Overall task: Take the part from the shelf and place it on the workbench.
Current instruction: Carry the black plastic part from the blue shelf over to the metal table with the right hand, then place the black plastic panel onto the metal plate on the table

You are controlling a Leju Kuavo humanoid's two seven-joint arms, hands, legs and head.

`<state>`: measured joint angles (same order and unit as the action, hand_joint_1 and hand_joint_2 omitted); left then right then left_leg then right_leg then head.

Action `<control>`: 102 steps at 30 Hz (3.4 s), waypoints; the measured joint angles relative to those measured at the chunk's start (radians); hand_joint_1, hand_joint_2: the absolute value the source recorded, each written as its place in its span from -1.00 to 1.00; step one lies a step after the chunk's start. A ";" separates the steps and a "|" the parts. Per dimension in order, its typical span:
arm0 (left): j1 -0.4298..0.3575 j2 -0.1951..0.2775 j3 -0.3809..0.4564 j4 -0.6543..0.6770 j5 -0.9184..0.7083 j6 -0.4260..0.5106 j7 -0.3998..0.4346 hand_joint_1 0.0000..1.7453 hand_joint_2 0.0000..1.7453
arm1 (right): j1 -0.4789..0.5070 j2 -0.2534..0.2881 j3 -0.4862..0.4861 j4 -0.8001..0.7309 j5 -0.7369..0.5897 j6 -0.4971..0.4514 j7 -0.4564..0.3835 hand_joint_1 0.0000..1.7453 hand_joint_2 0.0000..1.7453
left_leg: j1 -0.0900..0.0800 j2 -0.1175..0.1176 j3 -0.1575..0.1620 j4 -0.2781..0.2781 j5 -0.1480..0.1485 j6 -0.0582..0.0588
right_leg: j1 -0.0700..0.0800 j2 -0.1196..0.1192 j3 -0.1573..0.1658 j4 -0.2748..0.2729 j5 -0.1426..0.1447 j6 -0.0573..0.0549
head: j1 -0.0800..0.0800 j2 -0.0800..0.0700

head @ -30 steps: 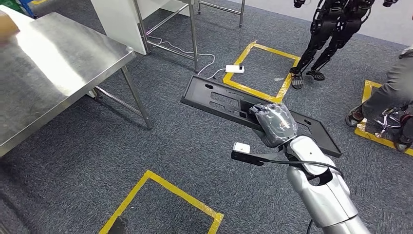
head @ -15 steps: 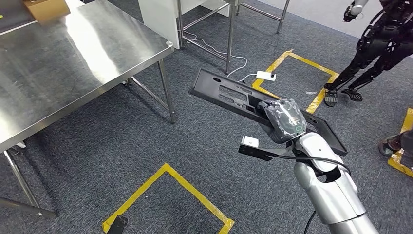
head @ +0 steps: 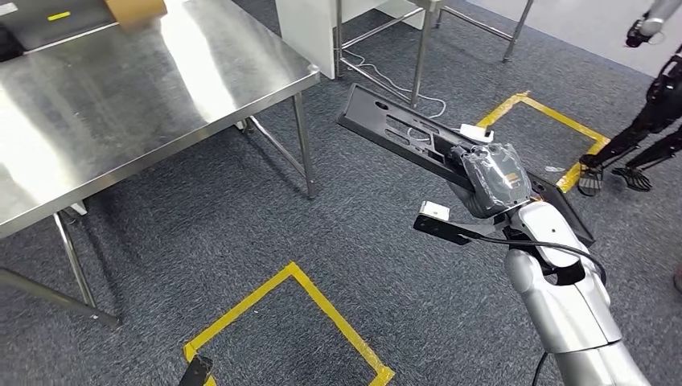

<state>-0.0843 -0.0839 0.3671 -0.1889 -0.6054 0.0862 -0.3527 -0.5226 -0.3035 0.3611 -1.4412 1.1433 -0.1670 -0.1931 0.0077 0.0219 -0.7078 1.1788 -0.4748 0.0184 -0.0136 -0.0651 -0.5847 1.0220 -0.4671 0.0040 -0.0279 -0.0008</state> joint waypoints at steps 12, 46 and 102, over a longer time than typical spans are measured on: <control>-0.013 -0.002 0.002 -0.003 -0.002 0.007 0.004 -1.00 1.00 | -0.006 -0.003 -0.011 0.005 -0.004 -0.004 -0.003 0.90 1.00 | -0.025 0.025 0.068 -0.144 0.037 0.024 | 0.013 -0.056 0.006 -0.003 -0.009 0.013 | 0.002 0.000; -0.029 -0.024 0.051 -0.007 -0.032 0.008 0.036 -1.00 1.00 | 0.061 -0.039 -0.068 0.025 0.019 -0.045 -0.010 0.90 1.00 | -0.001 -0.110 0.084 -0.169 0.060 0.036 | -0.018 0.080 -0.069 0.127 -0.038 0.062 | 0.005 0.000; -0.020 -0.003 0.114 -0.009 -0.075 -0.033 0.009 -1.00 1.00 | -0.133 0.051 0.092 0.196 0.099 -0.027 -0.005 0.90 1.00 | -0.019 -0.035 0.088 -0.225 0.098 0.065 | 0.003 0.068 -0.003 0.207 -0.099 0.029 | -0.016 0.000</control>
<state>-0.1046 -0.0871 0.4813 -0.1975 -0.6805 0.0528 -0.3441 -0.6559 -0.2529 0.4534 -1.2452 1.2426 -0.1937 -0.1984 -0.0110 -0.0129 -0.6201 0.9534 -0.3772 0.0833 -0.0102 0.0025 -0.5874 1.2287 -0.5662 0.0329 -0.0437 -0.0008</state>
